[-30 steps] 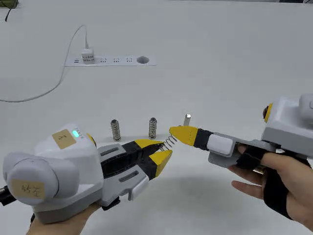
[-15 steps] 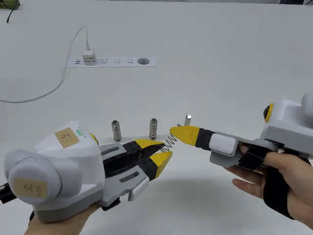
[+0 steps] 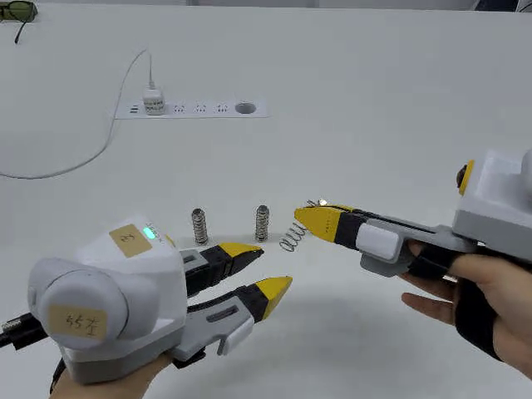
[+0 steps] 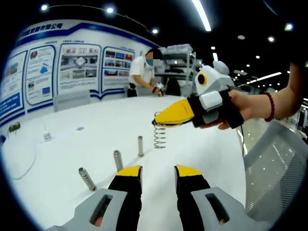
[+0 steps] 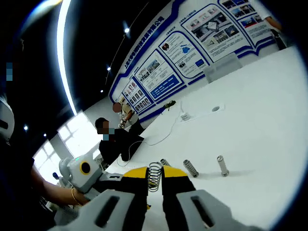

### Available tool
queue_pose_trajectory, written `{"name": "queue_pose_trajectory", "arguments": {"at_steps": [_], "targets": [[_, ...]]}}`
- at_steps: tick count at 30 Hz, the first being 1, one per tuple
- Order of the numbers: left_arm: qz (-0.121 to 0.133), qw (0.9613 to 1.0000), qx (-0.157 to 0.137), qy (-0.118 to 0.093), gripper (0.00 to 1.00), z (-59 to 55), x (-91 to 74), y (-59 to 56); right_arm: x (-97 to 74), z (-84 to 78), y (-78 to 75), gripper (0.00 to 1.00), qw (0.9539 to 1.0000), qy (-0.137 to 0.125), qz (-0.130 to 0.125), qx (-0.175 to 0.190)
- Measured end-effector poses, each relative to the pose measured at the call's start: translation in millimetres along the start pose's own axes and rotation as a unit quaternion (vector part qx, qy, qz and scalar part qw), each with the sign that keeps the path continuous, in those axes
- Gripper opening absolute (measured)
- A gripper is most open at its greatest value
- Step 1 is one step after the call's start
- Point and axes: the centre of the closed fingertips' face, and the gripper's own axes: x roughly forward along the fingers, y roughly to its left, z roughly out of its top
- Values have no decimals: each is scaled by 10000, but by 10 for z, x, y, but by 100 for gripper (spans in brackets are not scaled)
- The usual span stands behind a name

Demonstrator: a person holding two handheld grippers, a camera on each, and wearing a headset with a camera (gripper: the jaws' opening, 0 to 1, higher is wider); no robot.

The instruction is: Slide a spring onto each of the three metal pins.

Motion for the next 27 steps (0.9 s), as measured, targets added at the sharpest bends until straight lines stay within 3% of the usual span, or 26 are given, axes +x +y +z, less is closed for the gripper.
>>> {"name": "queue_pose_trajectory", "arguments": {"at_steps": [1, 9, 20, 23, 27], "targets": [[43, 9999, 101, 28, 28, -11, -8, 16, 0, 19, -11, 11, 9999, -1, -16, -104], [338, 9992, 70, 185, 35, -69, -62, 124, 16, 144, -116, 11, 9972, -83, -244, -696], [578, 9981, -61, 210, 47, -105, -121, 175, 84, 221, -261, 11, 9876, 5, -568, -1464], [631, 9977, -73, 228, 50, -118, -137, 195, 103, 230, -319, 11, 9826, 60, -680, -1730], [703, 9972, -141, 192, 54, -116, -154, 213, 123, 251, -382, 11, 9804, 49, -767, -1813]]}}
